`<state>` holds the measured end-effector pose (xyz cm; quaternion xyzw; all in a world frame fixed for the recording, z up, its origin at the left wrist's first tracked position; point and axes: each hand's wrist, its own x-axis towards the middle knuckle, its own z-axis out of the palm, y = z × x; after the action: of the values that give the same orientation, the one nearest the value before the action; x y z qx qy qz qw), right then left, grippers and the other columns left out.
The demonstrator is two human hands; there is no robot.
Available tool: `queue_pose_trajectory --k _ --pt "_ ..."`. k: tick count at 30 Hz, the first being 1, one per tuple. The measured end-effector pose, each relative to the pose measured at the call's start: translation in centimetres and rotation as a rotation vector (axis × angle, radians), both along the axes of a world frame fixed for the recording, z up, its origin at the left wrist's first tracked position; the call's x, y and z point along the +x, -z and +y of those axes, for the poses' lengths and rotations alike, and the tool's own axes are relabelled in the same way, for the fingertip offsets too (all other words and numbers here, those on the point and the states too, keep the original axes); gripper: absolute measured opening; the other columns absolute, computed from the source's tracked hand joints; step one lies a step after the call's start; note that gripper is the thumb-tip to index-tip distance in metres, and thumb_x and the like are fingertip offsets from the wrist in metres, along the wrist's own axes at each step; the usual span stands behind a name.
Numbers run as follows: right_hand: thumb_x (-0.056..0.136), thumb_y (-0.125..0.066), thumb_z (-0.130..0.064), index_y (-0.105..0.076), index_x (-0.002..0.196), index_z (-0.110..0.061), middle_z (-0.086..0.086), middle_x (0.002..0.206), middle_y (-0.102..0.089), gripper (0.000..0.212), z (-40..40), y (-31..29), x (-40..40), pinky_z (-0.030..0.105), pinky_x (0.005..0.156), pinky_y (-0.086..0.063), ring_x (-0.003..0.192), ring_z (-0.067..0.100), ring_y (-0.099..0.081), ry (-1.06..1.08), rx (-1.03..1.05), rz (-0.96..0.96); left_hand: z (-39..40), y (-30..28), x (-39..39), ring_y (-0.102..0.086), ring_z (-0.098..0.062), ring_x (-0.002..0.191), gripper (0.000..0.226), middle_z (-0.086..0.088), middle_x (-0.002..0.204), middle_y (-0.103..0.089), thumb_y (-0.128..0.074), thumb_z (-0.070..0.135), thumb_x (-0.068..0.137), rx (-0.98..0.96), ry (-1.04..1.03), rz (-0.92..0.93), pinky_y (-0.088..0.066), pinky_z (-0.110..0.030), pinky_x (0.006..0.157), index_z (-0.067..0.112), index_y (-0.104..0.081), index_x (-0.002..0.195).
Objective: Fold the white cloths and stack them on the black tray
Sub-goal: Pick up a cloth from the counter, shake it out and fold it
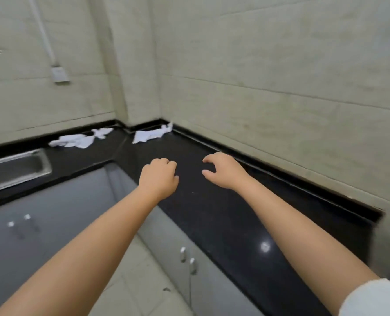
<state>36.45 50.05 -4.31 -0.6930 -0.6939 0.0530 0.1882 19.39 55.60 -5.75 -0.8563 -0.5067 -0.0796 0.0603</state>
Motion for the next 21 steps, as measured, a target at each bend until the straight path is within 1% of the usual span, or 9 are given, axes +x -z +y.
queue_pose_trajectory --k 5,9,13,16,21 --pt "0.089 -0.052 -0.027 -0.05 0.127 -0.012 0.009 0.128 -0.052 0.04 10.8 2.1 -6.0 0.035 0.096 -0.043 0.117 0.025 -0.05 -0.116 -0.021 0.013 8.2 2.3 -6.5 -0.044 -0.029 0.121 0.038 -0.009 0.128 -0.052 -0.043 0.03 0.094 -0.03 -0.137 -0.021 -0.043 -0.04 0.094 0.011 -0.049 0.126" --pt "0.089 -0.052 -0.026 -0.049 0.128 -0.012 0.01 0.129 -0.052 0.041 21.7 2.8 -8.8 0.036 0.095 -0.043 0.117 0.026 -0.051 -0.174 -0.025 0.01 17.1 3.2 -10.0 -0.044 -0.029 0.122 0.038 -0.009 0.13 -0.05 -0.043 0.029 0.094 -0.047 -0.196 0.005 -0.041 -0.04 0.094 0.011 -0.048 0.127" --pt "0.089 -0.052 -0.026 -0.049 0.128 -0.011 0.011 0.129 -0.053 0.041 32.6 2.5 -9.9 0.036 0.093 -0.044 0.116 0.026 -0.051 -0.179 -0.061 0.001 27.4 2.3 -12.7 -0.045 -0.029 0.12 0.037 -0.009 0.128 -0.051 -0.043 0.028 0.093 -0.071 -0.246 -0.007 -0.042 -0.041 0.095 0.011 -0.049 0.126" --pt "0.089 -0.052 -0.024 -0.05 0.127 -0.008 0.012 0.129 -0.054 0.041 39.2 2.5 -10.3 0.038 0.094 -0.044 0.117 0.027 -0.051 -0.156 -0.066 0.01 33.5 1.7 -14.5 -0.046 -0.029 0.119 0.037 -0.009 0.126 -0.052 -0.044 0.028 0.093 -0.067 -0.261 -0.021 -0.043 -0.041 0.093 0.011 -0.049 0.125" --pt "0.089 -0.053 -0.024 -0.052 0.125 -0.007 0.013 0.129 -0.056 0.041 50.4 5.2 -12.1 0.037 0.097 -0.045 0.118 0.026 -0.052 -0.129 -0.143 0.024 44.7 3.8 -17.7 -0.045 -0.028 0.121 0.038 -0.008 0.128 -0.051 -0.044 0.029 0.093 -0.11 -0.246 -0.001 -0.042 -0.041 0.093 0.012 -0.049 0.127"
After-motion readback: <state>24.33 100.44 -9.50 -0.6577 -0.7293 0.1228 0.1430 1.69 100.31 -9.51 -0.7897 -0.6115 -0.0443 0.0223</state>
